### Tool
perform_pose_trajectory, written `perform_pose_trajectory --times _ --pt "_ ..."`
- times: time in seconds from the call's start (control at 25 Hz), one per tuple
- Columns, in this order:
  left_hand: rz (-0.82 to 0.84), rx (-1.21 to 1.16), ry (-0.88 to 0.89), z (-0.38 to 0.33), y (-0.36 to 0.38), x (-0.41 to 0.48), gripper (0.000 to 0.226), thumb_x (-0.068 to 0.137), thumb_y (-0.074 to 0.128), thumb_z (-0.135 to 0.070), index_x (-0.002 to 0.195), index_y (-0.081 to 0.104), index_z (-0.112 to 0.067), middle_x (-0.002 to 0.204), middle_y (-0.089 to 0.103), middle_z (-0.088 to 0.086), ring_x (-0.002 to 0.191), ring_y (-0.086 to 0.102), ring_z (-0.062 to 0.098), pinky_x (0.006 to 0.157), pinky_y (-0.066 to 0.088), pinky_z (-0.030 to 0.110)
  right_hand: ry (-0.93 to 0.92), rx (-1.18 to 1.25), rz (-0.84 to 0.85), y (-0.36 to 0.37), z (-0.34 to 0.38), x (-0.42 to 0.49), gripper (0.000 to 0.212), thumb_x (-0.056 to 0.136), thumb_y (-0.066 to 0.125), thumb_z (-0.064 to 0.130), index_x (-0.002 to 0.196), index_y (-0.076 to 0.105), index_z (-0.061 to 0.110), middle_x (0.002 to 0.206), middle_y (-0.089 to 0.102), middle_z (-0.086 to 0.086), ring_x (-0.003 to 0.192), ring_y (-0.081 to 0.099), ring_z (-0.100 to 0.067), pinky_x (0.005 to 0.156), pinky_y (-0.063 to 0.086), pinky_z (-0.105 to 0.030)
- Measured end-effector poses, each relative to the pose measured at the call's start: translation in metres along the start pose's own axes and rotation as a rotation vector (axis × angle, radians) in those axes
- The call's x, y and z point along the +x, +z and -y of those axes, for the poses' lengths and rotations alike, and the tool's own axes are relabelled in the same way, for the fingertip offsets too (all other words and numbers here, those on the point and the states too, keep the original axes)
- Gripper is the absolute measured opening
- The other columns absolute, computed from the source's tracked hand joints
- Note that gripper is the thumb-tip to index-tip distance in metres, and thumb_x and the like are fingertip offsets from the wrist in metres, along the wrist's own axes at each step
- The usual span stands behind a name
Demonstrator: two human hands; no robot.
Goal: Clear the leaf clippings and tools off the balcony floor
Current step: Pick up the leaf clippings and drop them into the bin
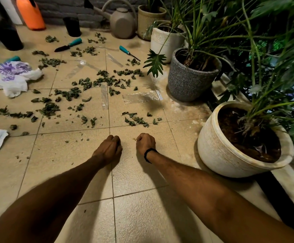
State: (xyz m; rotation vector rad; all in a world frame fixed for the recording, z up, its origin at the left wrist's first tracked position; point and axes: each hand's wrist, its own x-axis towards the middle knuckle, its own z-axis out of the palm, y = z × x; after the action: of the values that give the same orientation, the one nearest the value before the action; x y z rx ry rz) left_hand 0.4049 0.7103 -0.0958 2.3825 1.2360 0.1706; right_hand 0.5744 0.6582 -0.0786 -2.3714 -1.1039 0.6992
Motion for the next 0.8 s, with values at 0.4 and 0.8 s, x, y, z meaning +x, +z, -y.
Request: perform_pose_trajectory --times 0.4,0.8 --pt "-0.132 -0.162 -0.149 0.005 -0.013 0.047 0.031 0.099 0.053 -0.034 0.121 0.052 -0.012 0.119 0.053 0.015 0.09 0.054 0.024 0.075 0.045 0.031 0.1 0.059 -0.08 -0.052 -0.011 0.062 0.027 0.093 0.052 0.011 0.114 0.069 0.009 0.117 0.066 -0.013 0.112 0.059 -0.029 0.087 0.045 -0.028" --pt "-0.235 -0.193 -0.237 -0.015 0.019 0.086 0.072 0.093 0.051 -0.06 0.146 0.034 -0.013 0.134 0.043 0.019 0.117 0.05 0.034 0.095 0.049 0.041 -0.035 -0.173 -0.052 -0.055 -0.036 0.123 0.036 0.087 0.07 0.037 0.112 0.061 0.014 0.122 0.043 -0.014 0.11 0.049 -0.035 0.091 0.045 -0.033"
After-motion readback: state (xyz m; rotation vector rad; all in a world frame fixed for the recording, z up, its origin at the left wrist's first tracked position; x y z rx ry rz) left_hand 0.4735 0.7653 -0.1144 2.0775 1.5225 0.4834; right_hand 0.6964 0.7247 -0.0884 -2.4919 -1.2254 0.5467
